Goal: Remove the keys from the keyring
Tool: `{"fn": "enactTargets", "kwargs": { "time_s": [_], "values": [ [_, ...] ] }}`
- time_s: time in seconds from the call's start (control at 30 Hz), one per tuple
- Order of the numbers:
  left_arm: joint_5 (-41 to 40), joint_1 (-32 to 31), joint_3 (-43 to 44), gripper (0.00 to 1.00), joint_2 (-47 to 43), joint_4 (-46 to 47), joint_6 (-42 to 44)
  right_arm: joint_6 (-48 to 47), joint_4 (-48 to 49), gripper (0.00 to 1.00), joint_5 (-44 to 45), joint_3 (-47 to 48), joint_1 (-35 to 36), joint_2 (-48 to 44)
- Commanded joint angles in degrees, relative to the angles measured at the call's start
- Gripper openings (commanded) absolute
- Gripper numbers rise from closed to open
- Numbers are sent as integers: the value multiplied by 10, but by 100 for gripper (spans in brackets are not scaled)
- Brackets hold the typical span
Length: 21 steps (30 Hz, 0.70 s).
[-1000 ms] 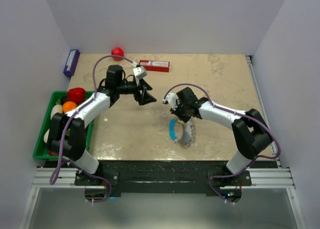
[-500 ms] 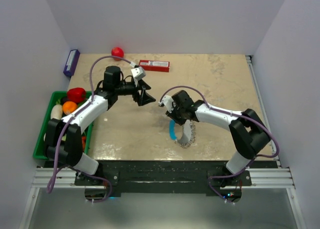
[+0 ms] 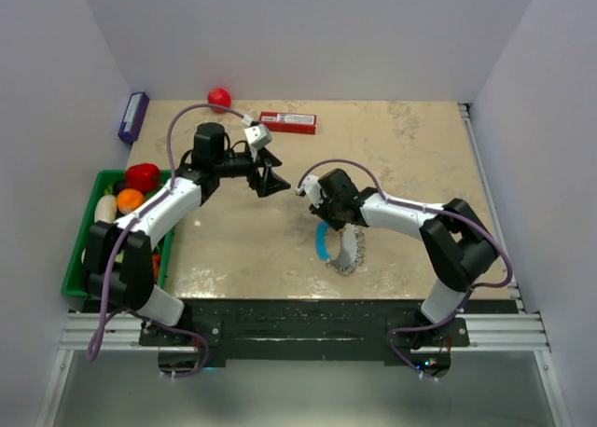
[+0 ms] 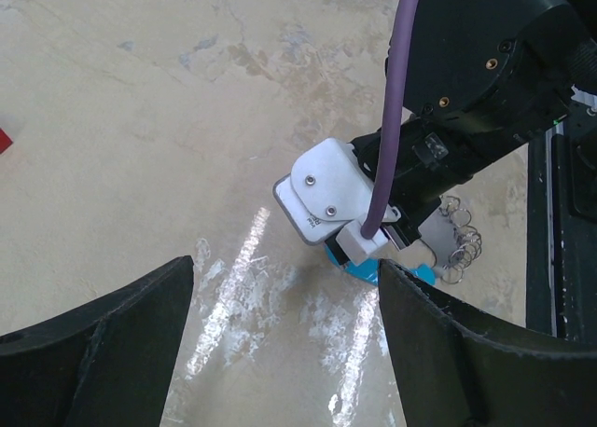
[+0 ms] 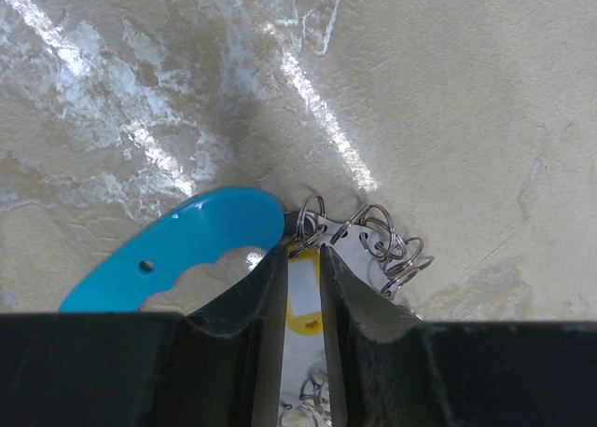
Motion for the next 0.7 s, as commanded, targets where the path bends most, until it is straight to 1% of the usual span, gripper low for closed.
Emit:
{"fn": "enactTargets", "kwargs": {
  "time_s": [0.0,0.2,0.27,0.3,0.37,0.47,0.5,0.53,0.67],
  "values": [
    [1,-1,-8,84,-19,30,-2,11,26,24,17,6,2,-4],
    [2,-1,-9,84,-18,35,-7,14,27,24,17,8,2,6],
    [2,-1,-8,84,-18,35,-7,14,25,20,16,11,3,10],
    [2,-1,-9,84,-19,35,-7,13,25,16,15,14,2,14],
    [2,-1,-10,84,-19,35,-7,12,22,14,16,15,2,17],
    [2,-1,-11,84,-18,36,-6,10,22,7,22,16,3,21],
    [2,-1,-12,84,-18,36,-6,11,21,2,24,17,2,23],
    [2,-1,-12,84,-19,37,-6,10,21,0,30,17,2,23],
    [3,-1,-13,84,-16,40,-7,7,23,0,44,15,3,20]
  ]
}}
